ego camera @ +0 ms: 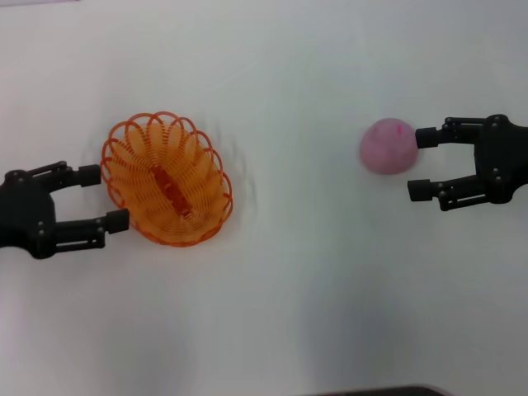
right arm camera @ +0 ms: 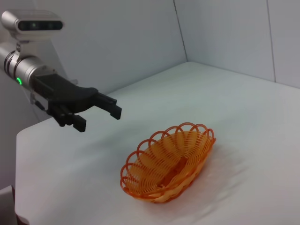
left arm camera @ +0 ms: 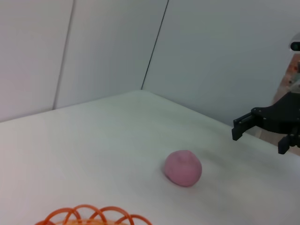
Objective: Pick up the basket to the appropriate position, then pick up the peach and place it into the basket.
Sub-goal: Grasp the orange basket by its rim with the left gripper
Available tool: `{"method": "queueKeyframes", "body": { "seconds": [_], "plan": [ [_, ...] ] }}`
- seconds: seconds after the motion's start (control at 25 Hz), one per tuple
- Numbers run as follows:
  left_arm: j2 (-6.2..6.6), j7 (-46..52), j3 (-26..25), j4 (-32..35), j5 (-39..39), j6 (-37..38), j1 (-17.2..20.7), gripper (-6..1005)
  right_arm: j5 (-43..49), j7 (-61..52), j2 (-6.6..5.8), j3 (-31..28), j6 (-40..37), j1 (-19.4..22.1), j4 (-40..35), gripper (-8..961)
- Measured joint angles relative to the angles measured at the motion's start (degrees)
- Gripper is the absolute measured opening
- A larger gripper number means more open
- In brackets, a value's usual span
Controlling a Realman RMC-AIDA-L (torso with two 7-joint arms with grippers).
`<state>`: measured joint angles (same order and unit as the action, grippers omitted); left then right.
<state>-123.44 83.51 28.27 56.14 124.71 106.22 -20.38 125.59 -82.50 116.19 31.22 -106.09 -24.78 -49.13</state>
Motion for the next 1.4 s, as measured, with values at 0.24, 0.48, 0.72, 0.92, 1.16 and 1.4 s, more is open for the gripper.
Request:
{"method": "queueKeyframes", "body": {
  "seconds": [0.24,0.48,0.72,0.92,1.16,1.4],
  "plan": [
    [0.12,4.4,2.6,0.5,0.0,-1.8,-3.3,884,0.0,0.0,0.13,0.0,0.0,0.0,0.0,950],
    [0.04,8.4,4.8,0.6,0.0,-6.3,-7.4,884,0.0,0.0,0.23,0.0,0.0,0.3,0.0,950],
    [-0.16,11.2,8.2,0.2,0.0,-13.9,-9.7,884,0.0,0.0,0.35,0.0,0.0,0.4,0.0,949],
    [-0.37,13.3,12.1,-0.6,-0.4,-20.4,-10.9,884,0.0,0.0,0.36,0.1,0.0,0.5,0.0,950],
    [-0.46,13.8,13.1,-5.2,-0.7,-28.5,-13.1,884,-0.2,0.1,0.36,0.1,-0.1,0.5,0.0,950],
    [-0.48,13.8,13.2,-7.8,-0.8,-32.8,-14.6,883,-0.2,0.1,0.62,0.1,-0.2,0.5,0.0,948]
  ]
}}
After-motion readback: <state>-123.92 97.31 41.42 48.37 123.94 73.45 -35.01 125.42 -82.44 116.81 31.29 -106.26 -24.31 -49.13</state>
